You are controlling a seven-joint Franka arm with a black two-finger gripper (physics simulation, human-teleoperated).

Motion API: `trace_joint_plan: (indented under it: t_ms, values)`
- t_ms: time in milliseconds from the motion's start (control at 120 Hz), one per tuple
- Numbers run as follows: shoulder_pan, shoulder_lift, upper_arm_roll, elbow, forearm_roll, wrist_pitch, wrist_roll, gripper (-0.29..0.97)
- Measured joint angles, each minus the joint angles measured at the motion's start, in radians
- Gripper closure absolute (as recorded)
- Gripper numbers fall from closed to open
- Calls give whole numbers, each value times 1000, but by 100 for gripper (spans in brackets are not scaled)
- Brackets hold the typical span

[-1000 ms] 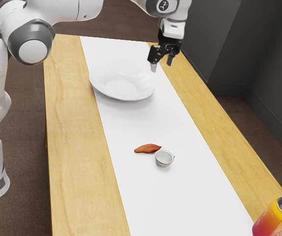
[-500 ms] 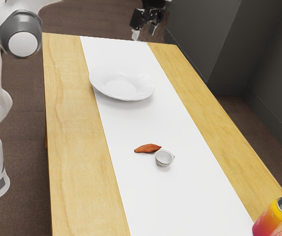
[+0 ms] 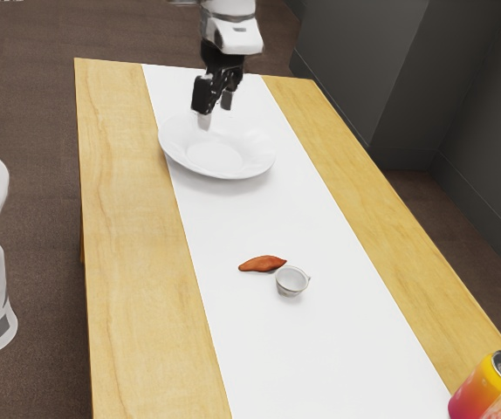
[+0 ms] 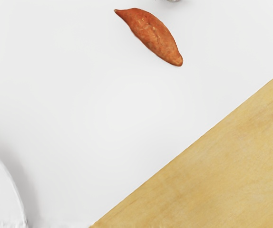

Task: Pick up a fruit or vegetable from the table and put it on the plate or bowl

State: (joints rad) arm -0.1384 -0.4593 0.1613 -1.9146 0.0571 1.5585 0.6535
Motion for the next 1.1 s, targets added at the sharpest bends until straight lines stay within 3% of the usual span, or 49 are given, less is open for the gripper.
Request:
trace_joint_plan:
  t_ms: [58, 108, 142, 225, 275, 325, 408, 475, 667, 817, 1100]
  values:
    - [108, -111, -3, -42, -3, 46, -41, 0]
    - [109, -151, -4, -68, -12, 64, -73, 0]
    - [73, -155, -10, -76, -21, 65, -95, 0]
    - [-139, -77, -36, -77, -47, 90, -154, 0]
    - [-206, -24, -106, -77, -43, 135, -187, 0]
    - [-219, 30, -198, -88, 4, 193, -218, 0]
    - [-171, -20, -248, -150, 55, 283, -276, 0]
    - [-85, -89, -252, -270, 35, 300, -331, 0]
    - [-20, 88, -196, -315, -43, 358, -463, 0]
    - [-12, 132, -189, -312, -141, 405, -543, 0]
    - [-24, 244, -191, -310, -203, 510, -647, 0]
